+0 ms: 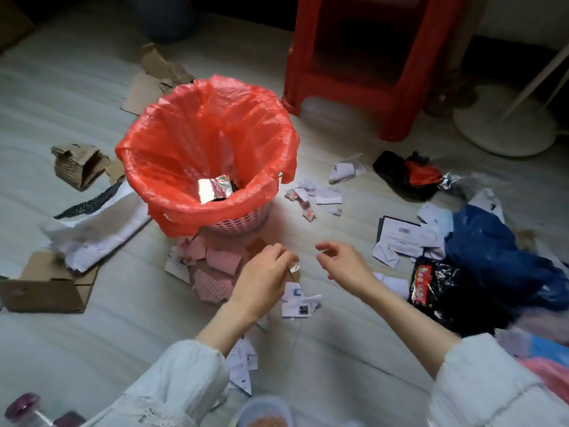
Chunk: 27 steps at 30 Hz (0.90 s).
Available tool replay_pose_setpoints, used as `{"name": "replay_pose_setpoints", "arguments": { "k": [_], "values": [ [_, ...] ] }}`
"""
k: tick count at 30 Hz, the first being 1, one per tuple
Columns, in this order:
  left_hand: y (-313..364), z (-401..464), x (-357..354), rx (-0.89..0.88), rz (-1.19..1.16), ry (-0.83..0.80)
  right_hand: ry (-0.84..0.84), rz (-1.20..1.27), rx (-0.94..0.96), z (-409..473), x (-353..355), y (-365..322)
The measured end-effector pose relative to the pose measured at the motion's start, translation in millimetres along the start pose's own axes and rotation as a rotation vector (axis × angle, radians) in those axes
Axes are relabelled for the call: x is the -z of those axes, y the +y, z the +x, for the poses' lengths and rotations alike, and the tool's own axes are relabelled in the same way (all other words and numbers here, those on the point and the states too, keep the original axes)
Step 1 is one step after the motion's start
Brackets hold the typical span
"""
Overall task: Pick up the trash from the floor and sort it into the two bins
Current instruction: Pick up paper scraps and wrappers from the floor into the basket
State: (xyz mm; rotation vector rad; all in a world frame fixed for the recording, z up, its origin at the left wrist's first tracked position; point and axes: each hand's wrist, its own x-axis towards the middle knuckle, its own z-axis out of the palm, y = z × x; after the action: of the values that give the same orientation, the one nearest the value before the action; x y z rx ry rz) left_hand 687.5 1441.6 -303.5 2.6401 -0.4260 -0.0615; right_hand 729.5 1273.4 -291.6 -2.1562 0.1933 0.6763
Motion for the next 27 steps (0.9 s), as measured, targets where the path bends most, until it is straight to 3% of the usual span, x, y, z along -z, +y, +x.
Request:
{"name": "replay_pose_setpoints", "arguments": {
  "k": [2, 4, 11, 15, 20, 25, 27],
  "values": [
    [-15.3, -7.5, -28.8, 0.082, 0.033, -0.177, -0.061, -0.317, 0.051, 0.2, -15.6, 28.7],
    [-33.5, -7.4, -44.8, 0.114, 0.074, -0.255, -0.123, -0.537, 0.148, 2.1, -31.1, 48.2],
    [-81.3, 14.9, -67.1, 0.117, 0.264, -0.572, -0.199, -0.898, 0.346, 30.2, -79.4, 71.5],
    [-89.7, -1.5, -76.4, 0.155, 0.222, -0.462, -0.077, -0.981, 0.491, 41.3, -97.6, 90.3],
    [-78.5, -16.2, -83.3, 0.18, 0.082, -0.256, 0.132, -0.906, 0.729, 46.9, -101.8, 103.5],
    [-67.0, -19.8, -99.7, 0.192, 0.035, -0.251, 0.156, -0.853, 0.749, 41.4, -94.1, 110.9],
    [-62.9, -20.9, -103.1, 0.276, 0.004, -0.283, 0.157, -0.829, 0.732, 37.9, -89.3, 112.2]
  ]
}}
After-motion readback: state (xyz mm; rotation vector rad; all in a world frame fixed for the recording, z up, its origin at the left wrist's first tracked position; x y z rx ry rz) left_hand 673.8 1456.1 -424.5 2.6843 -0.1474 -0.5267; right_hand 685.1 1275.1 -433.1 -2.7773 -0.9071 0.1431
